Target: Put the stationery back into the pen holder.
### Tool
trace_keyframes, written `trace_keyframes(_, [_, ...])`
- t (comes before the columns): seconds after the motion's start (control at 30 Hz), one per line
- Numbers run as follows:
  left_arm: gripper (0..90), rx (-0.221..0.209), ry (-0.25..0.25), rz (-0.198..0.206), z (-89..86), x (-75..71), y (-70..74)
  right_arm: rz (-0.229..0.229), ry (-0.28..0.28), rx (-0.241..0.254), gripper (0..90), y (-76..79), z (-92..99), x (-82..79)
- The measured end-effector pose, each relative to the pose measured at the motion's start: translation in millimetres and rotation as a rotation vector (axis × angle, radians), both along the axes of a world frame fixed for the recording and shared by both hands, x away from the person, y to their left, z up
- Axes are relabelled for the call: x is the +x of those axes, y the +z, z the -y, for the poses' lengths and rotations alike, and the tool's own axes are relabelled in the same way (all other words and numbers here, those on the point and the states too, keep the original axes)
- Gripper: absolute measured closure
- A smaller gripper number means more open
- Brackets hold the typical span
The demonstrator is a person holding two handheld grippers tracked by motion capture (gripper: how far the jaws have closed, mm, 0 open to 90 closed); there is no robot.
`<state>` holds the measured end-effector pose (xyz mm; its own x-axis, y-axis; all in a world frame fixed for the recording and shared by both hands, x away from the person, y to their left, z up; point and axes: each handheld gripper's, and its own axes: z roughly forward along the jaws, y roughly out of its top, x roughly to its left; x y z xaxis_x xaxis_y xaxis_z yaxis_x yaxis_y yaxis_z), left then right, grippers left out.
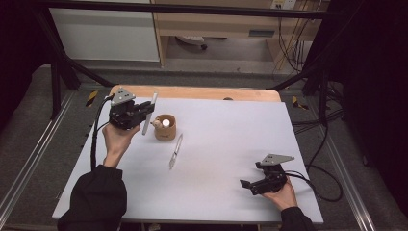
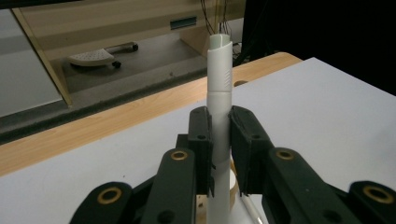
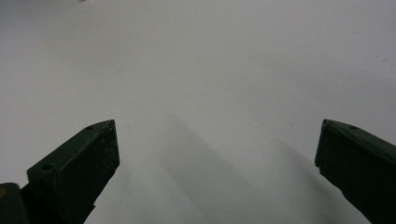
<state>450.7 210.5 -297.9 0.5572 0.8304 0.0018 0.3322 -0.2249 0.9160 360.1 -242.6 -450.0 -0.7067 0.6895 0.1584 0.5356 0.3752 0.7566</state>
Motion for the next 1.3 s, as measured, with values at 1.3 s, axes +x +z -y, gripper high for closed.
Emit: trace_keyframes(1.3, [78.0,0.012,0.019,0.019,38.5,81.0,-25.3,-0.001,0.004,0.004,0.5,0.3,0.1,-0.4])
